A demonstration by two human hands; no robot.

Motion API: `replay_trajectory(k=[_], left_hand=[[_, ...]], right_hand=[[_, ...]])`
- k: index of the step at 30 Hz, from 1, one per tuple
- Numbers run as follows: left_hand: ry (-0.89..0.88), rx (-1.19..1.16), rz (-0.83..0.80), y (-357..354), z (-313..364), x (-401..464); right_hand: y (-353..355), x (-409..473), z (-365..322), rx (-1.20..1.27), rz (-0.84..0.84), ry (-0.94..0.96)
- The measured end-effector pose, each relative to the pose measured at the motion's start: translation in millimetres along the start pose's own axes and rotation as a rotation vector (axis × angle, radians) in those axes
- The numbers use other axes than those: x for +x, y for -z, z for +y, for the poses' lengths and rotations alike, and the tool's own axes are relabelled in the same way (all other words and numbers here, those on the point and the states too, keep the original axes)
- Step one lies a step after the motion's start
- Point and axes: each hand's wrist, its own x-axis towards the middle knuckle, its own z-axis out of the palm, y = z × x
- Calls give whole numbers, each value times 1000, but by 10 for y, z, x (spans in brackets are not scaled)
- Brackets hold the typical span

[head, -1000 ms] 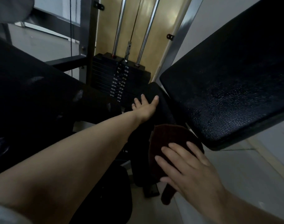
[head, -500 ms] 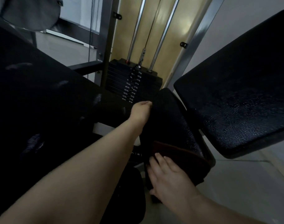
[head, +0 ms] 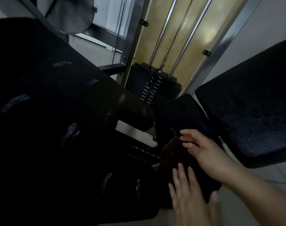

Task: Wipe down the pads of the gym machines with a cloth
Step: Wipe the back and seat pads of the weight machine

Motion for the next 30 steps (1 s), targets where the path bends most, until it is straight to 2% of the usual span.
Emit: replay_trajectory(k=[3,5,7,9,11,17,22,26,30], left_hand=[[160,136,-308,85,99,72],[224,217,-329,72,277,210],[371,182,-368,162,379,362],[421,190,-372,235,408,490],[458,179,-366,247,403,644],[610,121,-274,180,272,1094],[743,131,-224,86,245,1589],[735,112,-195,19,234,1892],[763,130,-191,26,278,2086]], right_hand=[[169,64,-100,-20,32,83],[275,95,-107,-178,84,196],[309,108,-39,-408,66,250],[248,111,94,-655,40,295],[181,115,218,-755,95,380],[116,116,258,-559,257,441],[117,113,228,-545,236,425],[135,156,212,-556,181,356],[140,179,180,-446,209,333]])
